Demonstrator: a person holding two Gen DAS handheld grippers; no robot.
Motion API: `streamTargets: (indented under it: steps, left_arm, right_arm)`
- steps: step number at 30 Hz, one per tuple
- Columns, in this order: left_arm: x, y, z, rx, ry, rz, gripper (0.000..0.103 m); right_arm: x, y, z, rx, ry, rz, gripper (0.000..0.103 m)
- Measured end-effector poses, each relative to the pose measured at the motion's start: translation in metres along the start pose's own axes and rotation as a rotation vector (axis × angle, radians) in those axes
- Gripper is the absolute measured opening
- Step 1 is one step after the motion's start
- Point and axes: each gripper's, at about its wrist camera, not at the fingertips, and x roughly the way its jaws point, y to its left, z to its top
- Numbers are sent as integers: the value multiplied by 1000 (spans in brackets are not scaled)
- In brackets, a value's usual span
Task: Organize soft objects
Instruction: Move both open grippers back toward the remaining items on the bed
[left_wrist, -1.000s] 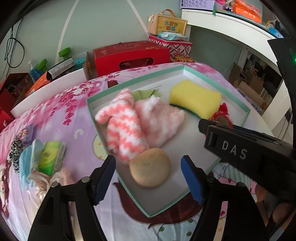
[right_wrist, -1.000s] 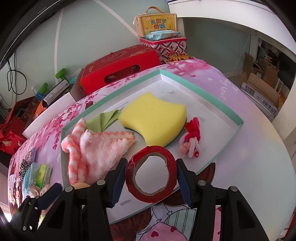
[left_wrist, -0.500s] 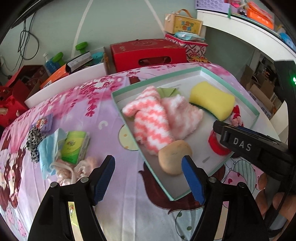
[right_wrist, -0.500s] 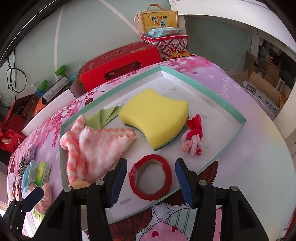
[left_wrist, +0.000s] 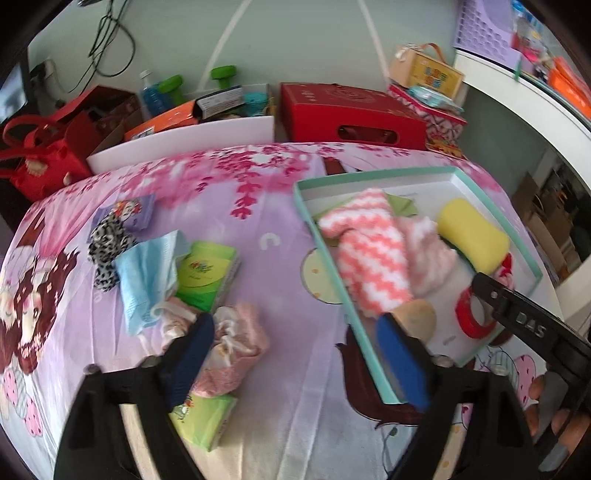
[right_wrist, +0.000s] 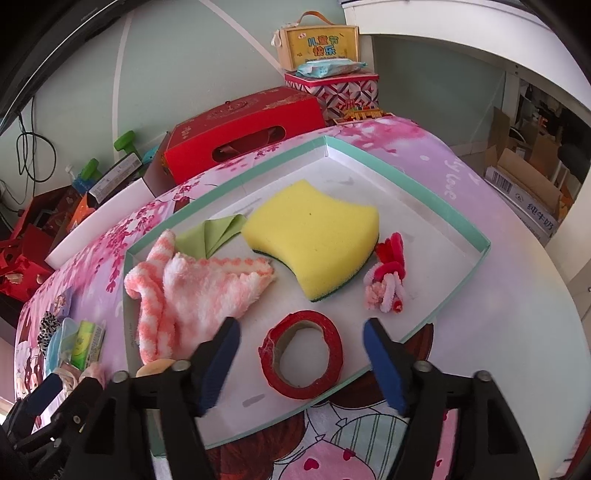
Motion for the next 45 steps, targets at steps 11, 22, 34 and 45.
streamTargets:
  steps: [11,22,34,45]
  left_arm:
    - [8,18,-1,-66,27,43,93]
    - [12,29,-3,-102,55,60,93]
    - [5,40,-4,-133,46,56,93]
    - [-18,106,-3,-296,-10,117,93]
  right_arm:
    - [-2,8,-1,-63,-28,-30,103]
    - [-1,8,-1,-82,-29,-62,103]
    - [-15,17,0,-88,-59,-64,103]
    - [-33,66,-2,-154,-111,25,103]
